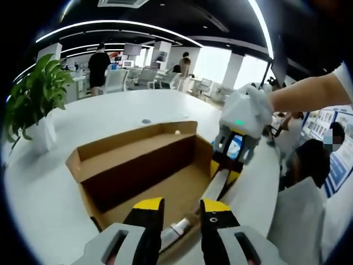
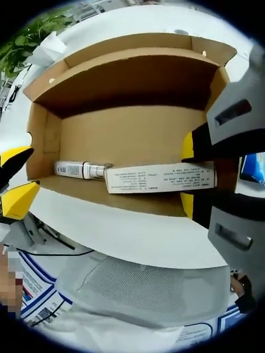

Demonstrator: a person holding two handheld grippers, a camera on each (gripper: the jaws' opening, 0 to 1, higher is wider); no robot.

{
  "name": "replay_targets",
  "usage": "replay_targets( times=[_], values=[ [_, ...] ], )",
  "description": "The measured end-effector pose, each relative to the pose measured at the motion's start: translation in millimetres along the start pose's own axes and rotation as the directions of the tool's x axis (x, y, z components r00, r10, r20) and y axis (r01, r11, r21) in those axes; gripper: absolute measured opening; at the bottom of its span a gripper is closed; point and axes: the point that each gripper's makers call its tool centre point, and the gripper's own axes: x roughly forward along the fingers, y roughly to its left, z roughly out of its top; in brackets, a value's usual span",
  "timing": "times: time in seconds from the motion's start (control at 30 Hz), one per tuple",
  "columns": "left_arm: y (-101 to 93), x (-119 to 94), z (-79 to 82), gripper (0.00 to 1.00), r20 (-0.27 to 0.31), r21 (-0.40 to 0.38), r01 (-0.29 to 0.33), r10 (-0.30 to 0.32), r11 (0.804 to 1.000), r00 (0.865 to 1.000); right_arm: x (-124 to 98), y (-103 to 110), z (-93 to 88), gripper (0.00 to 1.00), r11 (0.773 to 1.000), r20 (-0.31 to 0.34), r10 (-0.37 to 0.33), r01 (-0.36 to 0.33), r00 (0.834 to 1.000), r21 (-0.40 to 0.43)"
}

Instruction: Operate the shoe box by opening the lid, removing the specified soft item, and placing it in the target area until the item is outside and the box remains undamaged.

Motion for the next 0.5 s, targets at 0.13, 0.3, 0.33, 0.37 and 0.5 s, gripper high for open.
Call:
replay_targets(
  times=[0.13,0.3,0.33,0.37,0.5],
  values=[
    [0.5,0.3,0.0,0.26,-0.002,0.002,0.001,-0.001,1.0,1.0,-0.2,-0.8,0.6,0.17,1.0,0.012,-0.011,0.011,1.0,-0.01],
    [1.0,0.2,0.1,0.26,-0.003,0.001,-0.002,0.002,1.0,1.0,-0.7,-1.4,0.9,0.16,0.999,0.01,-0.025,0.025,1.0,-0.024],
    [0.8,0.1,0.0,0.26,-0.004,0.002,-0.002,0.002,1.0,1.0,-0.9,-1.2,1.2,0.16,0.999,0.01,-0.028,0.028,1.0,-0.027],
    [-0.6,-0.2,-0.1,0.26,-0.005,0.002,-0.002,0.002,1.0,1.0,-1.5,-2.6,1.3,0.16,0.999,0.008,-0.033,0.034,0.999,-0.029],
    [0.5,-1.0,0.7,0.26,-0.005,0.004,-0.006,0.006,1.0,1.0,-5.7,-2.9,4.3,0.16,0.998,0.018,-0.047,0.048,0.999,-0.03]
  ],
)
